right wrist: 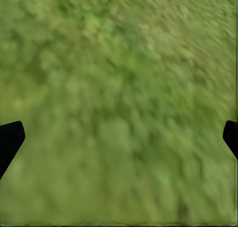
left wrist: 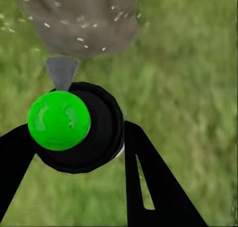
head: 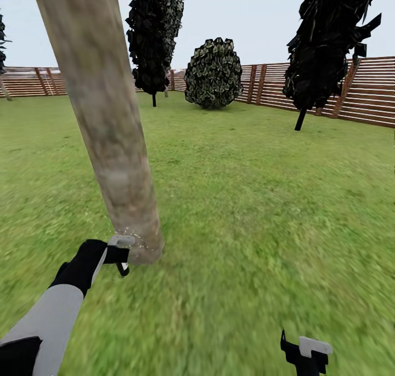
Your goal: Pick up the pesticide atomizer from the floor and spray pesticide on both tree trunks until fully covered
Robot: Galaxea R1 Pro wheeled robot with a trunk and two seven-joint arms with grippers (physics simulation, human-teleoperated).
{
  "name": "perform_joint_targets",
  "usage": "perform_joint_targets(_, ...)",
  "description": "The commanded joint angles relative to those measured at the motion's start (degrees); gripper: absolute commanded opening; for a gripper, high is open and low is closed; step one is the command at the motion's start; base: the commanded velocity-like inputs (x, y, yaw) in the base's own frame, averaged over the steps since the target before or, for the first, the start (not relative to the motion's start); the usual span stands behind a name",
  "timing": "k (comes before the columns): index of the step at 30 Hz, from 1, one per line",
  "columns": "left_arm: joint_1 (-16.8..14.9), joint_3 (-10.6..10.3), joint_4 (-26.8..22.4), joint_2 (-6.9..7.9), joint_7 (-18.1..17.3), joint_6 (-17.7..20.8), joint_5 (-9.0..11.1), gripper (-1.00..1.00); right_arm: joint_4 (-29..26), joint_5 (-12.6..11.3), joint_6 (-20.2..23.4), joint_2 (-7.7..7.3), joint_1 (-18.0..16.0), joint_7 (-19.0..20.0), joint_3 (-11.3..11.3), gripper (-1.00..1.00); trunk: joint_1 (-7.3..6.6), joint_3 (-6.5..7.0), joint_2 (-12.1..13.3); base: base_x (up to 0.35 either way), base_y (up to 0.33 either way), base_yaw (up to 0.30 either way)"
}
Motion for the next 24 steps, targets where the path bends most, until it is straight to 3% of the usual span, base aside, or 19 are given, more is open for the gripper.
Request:
perform_joint_targets(1,0.0,0.0,-1.3,-0.26,0.0,0.0,-0.5,-1.00,0.0,0.0,0.0,0.00,0.0,0.0,0.0,1.00,0.00,0.00,0.0,-0.204,0.000,0.000)
perform_joint_targets(4,-0.3,0.0,-4.0,-0.48,0.0,1.6,-0.5,-1.00,0.0,0.0,0.0,0.00,0.0,0.0,0.0,1.00,0.00,0.00,0.0,-0.066,0.000,0.000)
perform_joint_targets(6,-2.2,0.1,-5.8,-0.14,-0.1,6.6,-0.5,-1.00,0.0,0.0,0.0,0.00,0.0,0.0,0.0,1.00,0.00,0.00,0.0,-0.008,0.000,0.000)
perform_joint_targets(9,-3.5,0.3,-6.2,0.68,-0.2,9.1,-0.5,-1.00,0.0,0.0,0.0,0.00,0.0,0.0,0.0,1.00,0.00,0.00,0.0,-0.002,0.000,0.000)
perform_joint_targets(12,-3.4,0.4,-6.3,2.71,-0.6,9.6,-0.5,-1.00,0.0,0.0,0.0,0.00,0.0,0.0,0.0,1.00,0.00,0.00,0.0,0.000,0.000,0.000)
perform_joint_targets(18,-3.6,0.0,-6.3,1.84,-1.1,9.7,-0.5,-1.00,-0.1,0.0,0.0,0.09,0.0,0.0,0.0,1.00,0.00,0.00,0.0,0.008,-0.025,0.178)
perform_joint_targets(24,-3.6,0.0,-6.4,1.71,-1.1,9.6,-0.5,-1.00,-0.1,0.0,0.0,0.02,0.0,0.0,0.0,1.00,0.00,0.00,0.0,0.073,-0.241,0.138)
